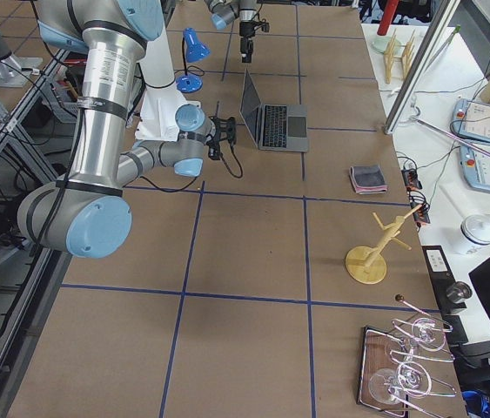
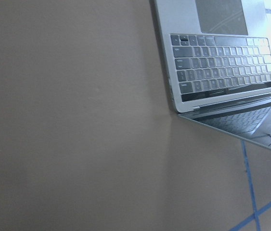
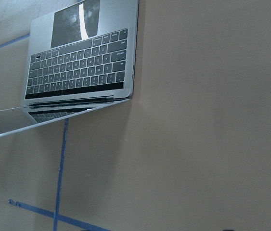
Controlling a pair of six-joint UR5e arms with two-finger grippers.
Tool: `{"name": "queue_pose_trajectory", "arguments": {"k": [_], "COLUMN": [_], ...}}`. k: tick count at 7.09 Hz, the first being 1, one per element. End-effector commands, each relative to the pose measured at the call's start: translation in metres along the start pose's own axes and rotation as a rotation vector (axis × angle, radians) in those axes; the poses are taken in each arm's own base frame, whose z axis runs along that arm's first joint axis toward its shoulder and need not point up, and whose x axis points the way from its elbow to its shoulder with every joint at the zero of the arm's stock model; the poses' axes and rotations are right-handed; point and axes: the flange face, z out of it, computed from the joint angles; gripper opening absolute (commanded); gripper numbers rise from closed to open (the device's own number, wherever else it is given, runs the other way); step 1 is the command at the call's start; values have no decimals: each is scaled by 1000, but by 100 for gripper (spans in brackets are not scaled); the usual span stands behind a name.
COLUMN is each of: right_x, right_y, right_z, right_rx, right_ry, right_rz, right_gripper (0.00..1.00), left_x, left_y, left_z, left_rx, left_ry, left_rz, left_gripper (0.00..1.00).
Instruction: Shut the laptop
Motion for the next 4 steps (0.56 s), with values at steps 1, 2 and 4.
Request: {"name": "queue_pose_trajectory", "arguments": {"k": [1,2,4], "right_x": [-39,-55,-81], "right_y": [24,22,15], "right_z": [21,26,42], "right_rx": [40,44,104], "right_ry": [-68,-103,-131], "right_rz": [33,74,84], "right_gripper": [55,29,3], "left_x": [48,60,83], "left_y": [24,19,10], "left_z": [48,57,59], "left_rx": [21,33,50], "left_ry": [43,56,97], "left_rz": [3,-16,-57], "left_gripper": [72,36,9]}}
